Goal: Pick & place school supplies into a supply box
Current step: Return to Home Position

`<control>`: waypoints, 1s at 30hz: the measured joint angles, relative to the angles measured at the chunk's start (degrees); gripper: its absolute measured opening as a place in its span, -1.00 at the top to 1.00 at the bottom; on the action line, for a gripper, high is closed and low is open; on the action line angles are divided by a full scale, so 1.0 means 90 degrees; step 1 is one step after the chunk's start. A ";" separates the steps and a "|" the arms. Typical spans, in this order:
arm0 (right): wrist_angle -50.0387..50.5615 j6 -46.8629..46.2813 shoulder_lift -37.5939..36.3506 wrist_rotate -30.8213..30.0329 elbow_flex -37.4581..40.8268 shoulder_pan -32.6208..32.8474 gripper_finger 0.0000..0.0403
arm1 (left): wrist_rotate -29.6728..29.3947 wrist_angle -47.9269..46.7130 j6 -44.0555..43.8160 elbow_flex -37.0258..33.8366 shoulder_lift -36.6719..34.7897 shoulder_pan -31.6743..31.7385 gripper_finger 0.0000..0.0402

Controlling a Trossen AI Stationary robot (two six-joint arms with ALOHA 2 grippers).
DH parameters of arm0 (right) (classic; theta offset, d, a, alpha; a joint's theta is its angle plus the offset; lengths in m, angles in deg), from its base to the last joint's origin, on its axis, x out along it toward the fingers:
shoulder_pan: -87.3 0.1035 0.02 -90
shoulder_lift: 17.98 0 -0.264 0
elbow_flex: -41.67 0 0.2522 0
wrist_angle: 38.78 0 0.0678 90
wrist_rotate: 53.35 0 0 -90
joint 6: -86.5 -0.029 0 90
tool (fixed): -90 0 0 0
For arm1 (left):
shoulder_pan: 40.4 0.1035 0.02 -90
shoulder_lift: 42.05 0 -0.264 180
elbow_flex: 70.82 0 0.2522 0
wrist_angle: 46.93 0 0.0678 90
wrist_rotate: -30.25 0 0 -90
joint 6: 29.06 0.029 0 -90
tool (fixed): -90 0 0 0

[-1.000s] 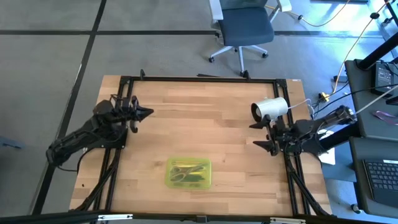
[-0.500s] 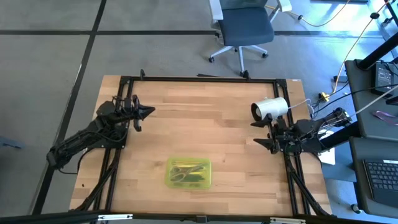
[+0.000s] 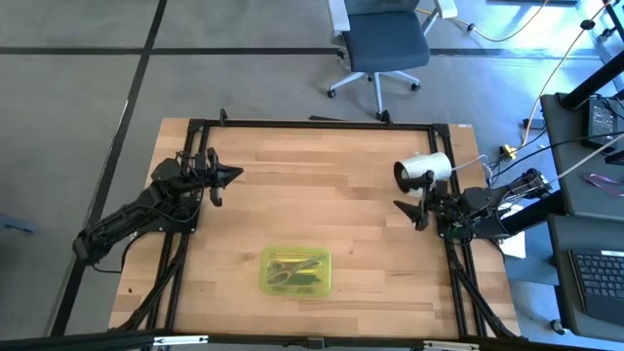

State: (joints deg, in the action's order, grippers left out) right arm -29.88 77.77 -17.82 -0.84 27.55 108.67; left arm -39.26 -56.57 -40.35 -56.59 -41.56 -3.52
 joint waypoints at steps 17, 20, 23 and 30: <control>-0.0002 0.0023 0.0005 0.0002 0.0000 0.0002 -0.87 | 0.0006 -0.0002 0.0006 0.0000 0.0000 -0.0002 0.94; -0.0002 0.0024 0.0005 0.0002 0.0000 0.0002 -0.87 | 0.0007 -0.0002 0.0003 0.0000 0.0000 -0.0002 0.94; -0.0002 0.0024 0.0005 0.0005 0.0000 0.0002 -0.87 | 0.0010 -0.0002 0.0003 0.0000 0.0002 -0.0002 0.96; -0.0002 0.0024 0.0005 0.0005 0.0000 0.0002 -0.87 | 0.0015 -0.0002 0.0006 0.0000 0.0002 -0.0002 0.94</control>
State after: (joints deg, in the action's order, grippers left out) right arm -29.90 77.99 -17.78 -0.80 27.55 108.69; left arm -39.13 -56.59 -40.30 -56.59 -41.54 -3.54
